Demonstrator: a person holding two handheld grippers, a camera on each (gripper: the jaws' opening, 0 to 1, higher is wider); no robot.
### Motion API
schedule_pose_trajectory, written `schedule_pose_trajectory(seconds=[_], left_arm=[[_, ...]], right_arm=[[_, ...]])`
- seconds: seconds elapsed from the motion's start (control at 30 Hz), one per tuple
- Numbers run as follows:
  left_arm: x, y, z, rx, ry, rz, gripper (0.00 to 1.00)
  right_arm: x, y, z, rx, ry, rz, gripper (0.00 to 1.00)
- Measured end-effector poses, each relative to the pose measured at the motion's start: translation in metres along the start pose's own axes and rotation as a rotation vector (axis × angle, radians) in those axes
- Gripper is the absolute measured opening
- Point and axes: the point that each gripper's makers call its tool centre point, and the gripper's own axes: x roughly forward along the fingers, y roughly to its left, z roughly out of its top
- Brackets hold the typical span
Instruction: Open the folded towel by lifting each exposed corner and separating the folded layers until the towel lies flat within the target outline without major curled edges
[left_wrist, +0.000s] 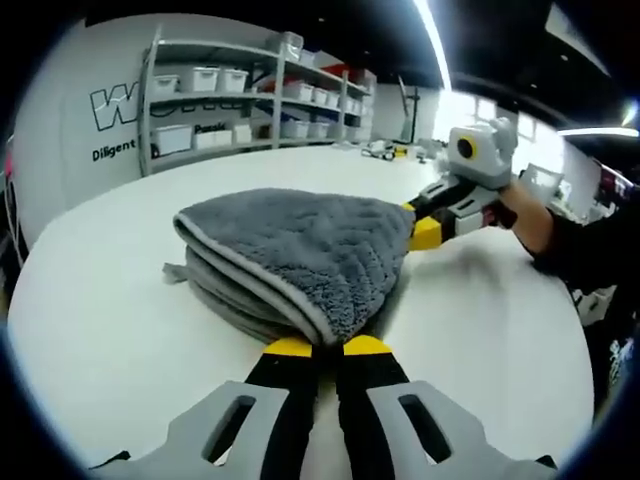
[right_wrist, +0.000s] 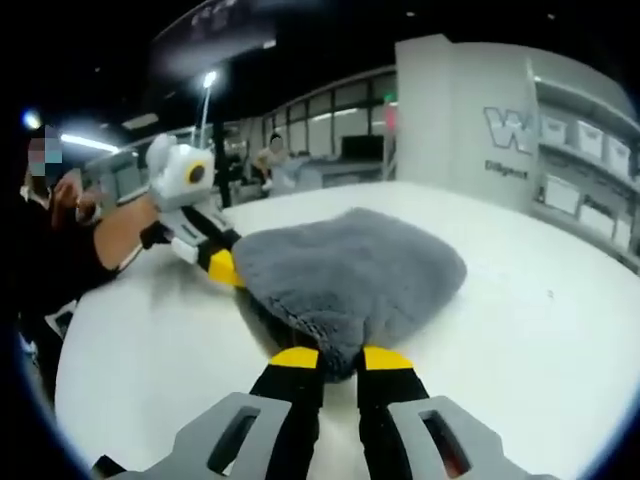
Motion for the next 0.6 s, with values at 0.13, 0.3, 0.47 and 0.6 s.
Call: schedule_pose_trajectory(seconds=[0.13,0.3,0.47,0.6], left_arm=[[-0.003,-0.007,-0.003,0.017,0.013,-0.002,0.04],[-0.007,-0.012,-0.006,0.032,0.022,0.0,0.04],[-0.013,-0.019,-0.01,0.036,0.024,-0.008,0.04],[-0.016,-0.025,-0.013,0.064,0.029,0.005,0.03]], right_arm=[[-0.005,0.008,-0.003,-0.002,0.002,0.009,0.07],[-0.011,0.017,-0.006,-0.005,0.006,0.015,0.07],[-0.015,0.026,-0.013,-0.013,0.023,0.01,0.07],[-0.019,0.032,-0.015,-0.018,0.031,0.005,0.07]])
